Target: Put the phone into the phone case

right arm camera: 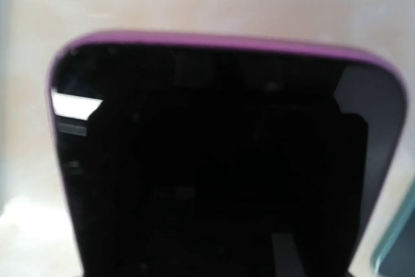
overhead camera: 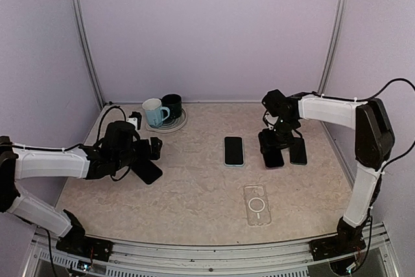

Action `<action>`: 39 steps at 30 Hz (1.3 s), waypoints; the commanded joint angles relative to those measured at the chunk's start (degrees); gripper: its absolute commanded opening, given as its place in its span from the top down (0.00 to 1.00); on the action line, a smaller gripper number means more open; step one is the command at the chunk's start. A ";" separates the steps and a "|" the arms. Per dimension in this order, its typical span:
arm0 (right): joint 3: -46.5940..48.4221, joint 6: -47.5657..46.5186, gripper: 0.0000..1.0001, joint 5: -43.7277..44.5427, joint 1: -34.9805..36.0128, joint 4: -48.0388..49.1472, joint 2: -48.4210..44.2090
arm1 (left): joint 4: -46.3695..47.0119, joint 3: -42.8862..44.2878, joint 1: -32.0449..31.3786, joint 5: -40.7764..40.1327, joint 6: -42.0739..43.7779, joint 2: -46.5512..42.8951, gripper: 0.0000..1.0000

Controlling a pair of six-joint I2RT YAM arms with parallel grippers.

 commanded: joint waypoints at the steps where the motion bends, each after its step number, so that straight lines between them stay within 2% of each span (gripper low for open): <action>1: -5.20 6.99 0.49 6.88 6.66 5.26 -9.52 | 4.33 0.16 -7.60 -1.01 9.69 -2.12 0.02; 4: -9.92 11.50 0.48 8.94 11.53 6.92 -13.93 | 5.90 0.73 -16.21 -0.98 18.30 -1.06 0.04; 7: -14.83 16.80 0.49 9.66 17.97 9.06 -17.68 | 4.41 3.17 -24.23 3.04 25.07 3.49 0.08; 9: -17.96 20.92 0.49 11.20 22.24 10.34 -19.69 | 2.65 5.40 -29.29 1.43 28.09 7.91 0.11; 12: -21.94 28.02 0.49 12.86 28.57 12.07 -21.10 | 1.40 7.87 -34.38 -4.05 29.09 13.65 0.12; 20: -24.55 39.38 0.50 18.49 38.13 7.59 -19.97 | 1.30 7.69 -35.14 -2.42 25.21 14.46 0.12; 39: -30.05 41.53 0.51 15.16 38.63 8.24 -20.52 | 1.15 7.57 -35.14 -4.63 26.28 14.43 0.12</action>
